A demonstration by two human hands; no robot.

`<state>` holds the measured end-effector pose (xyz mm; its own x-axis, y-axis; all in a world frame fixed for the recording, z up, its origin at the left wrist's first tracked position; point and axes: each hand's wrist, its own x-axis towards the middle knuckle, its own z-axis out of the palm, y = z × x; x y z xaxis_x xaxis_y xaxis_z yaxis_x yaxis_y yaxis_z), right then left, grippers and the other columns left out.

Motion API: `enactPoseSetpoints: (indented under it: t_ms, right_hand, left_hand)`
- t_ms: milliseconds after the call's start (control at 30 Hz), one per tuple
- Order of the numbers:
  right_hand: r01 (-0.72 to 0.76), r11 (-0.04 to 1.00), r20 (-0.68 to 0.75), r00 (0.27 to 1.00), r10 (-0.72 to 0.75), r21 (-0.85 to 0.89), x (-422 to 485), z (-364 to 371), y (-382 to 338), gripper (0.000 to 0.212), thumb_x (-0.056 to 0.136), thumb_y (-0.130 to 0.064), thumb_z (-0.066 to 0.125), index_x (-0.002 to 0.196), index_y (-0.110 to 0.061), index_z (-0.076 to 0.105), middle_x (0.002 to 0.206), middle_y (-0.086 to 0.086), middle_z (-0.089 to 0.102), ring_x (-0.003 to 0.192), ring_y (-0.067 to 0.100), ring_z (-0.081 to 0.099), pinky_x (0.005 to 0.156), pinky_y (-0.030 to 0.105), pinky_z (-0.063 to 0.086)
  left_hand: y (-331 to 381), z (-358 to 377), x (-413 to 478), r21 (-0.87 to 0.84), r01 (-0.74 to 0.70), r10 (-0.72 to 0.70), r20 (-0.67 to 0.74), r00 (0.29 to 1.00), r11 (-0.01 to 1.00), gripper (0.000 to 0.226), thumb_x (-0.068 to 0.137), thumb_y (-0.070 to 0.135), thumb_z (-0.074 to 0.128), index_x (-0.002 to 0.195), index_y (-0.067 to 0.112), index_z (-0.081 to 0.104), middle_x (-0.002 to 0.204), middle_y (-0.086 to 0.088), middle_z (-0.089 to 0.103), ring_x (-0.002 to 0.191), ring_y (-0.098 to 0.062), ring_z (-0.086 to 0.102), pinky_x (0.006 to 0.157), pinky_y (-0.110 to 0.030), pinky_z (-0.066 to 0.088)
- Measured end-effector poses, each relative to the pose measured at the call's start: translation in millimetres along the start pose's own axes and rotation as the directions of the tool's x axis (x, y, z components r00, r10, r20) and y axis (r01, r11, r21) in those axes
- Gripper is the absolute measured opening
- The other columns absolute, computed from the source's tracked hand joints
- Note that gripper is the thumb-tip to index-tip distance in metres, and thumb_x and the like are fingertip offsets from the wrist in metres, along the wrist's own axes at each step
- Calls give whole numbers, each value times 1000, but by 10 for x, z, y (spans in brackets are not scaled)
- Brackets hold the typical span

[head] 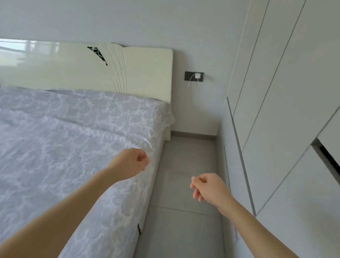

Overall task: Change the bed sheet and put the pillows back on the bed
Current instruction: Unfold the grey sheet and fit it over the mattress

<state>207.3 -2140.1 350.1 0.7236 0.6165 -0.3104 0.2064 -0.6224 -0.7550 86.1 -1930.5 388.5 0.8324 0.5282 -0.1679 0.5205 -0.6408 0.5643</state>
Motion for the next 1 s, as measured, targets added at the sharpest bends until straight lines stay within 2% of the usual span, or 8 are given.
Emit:
enactPoseSetpoints:
  t_ms: [100, 200, 300, 533, 633, 733, 867, 1000]
  right_hand:
    - [43, 999, 7, 999, -43, -20, 900, -263, -214, 33, 97, -26, 44, 83, -6, 67, 65, 0, 68, 52, 10, 55, 67, 27, 48]
    - [41, 999, 6, 999, -41, -5, 1696, -435, -413, 32, 96, -24, 45, 79, -8, 66, 63, 2, 68, 49, 10, 53, 62, 26, 46]
    - [55, 998, 28, 998, -54, -15, 2508, -517, -581, 31, 95, -25, 45, 77, -10, 65, 64, 2, 68, 50, 10, 53, 56, 23, 44]
    - [39, 999, 15, 999, -39, -37, 4564, -784, -926, 29, 93, -25, 47, 73, -14, 65, 62, 0, 68, 55, 12, 56, 70, 32, 52]
    - [17, 997, -4, 1000, -17, -75, 5402, -951, -1045, 29, 92, -25, 47, 72, -16, 65, 63, 1, 69, 55, 12, 56, 71, 33, 52]
    - [-23, 997, -5, 1000, 23, -80, 6164, -1097, -1113, 30, 94, -26, 47, 73, -16, 66, 62, 0, 68, 54, 12, 55, 70, 32, 51]
    - [-53, 995, 29, 998, 56, -89, 7265, -1172, -1157, 31, 95, -26, 46, 76, -14, 67, 61, -1, 68, 52, 11, 55, 71, 30, 50]
    - [-76, 994, 73, 994, 81, -73, 8526, -1097, -1195, 36, 95, -26, 46, 79, -2, 67, 64, 4, 69, 54, 16, 55, 71, 34, 51]
  left_hand:
    - [-9, -137, 740, 21, 71, -70, -40, 997, 997, 27, 96, 28, 48, 88, 9, 66, 85, -5, 70, 83, -25, 67, 74, -35, 53]
    - [-66, -270, 1394, 1, 155, -155, -63, 986, 988, 28, 96, 29, 47, 87, 9, 66, 81, 1, 69, 81, -25, 67, 72, -36, 53]
    - [-221, -366, 2136, 9, 212, -210, -75, 975, 977, 32, 95, 28, 48, 88, 2, 65, 85, -8, 70, 78, -27, 65, 67, -34, 50]
    - [-515, -582, 4312, -34, 260, -261, -51, 964, 965, 25, 95, 31, 48, 87, 13, 65, 86, -3, 69, 83, -24, 66, 80, -39, 54]
    - [-586, -622, 5240, -25, 278, -279, -39, 960, 960, 29, 96, 29, 46, 90, 6, 64, 91, -7, 68, 83, -26, 65, 76, -36, 52]
    - [-621, -627, 6041, -37, 313, -314, -38, 949, 949, 34, 96, 30, 45, 86, 3, 63, 96, -14, 69, 74, -23, 59, 69, -35, 49]
    - [-698, -545, 7027, -56, 393, -395, -32, 918, 918, 30, 95, 29, 44, 79, 7, 58, 77, -11, 59, 63, -20, 48, 59, -30, 40]
    - [-871, -413, 7985, -101, 494, -500, -42, 865, 864, 26, 95, 25, 45, 75, 10, 51, 62, -2, 45, 52, -15, 37, 51, -25, 30]
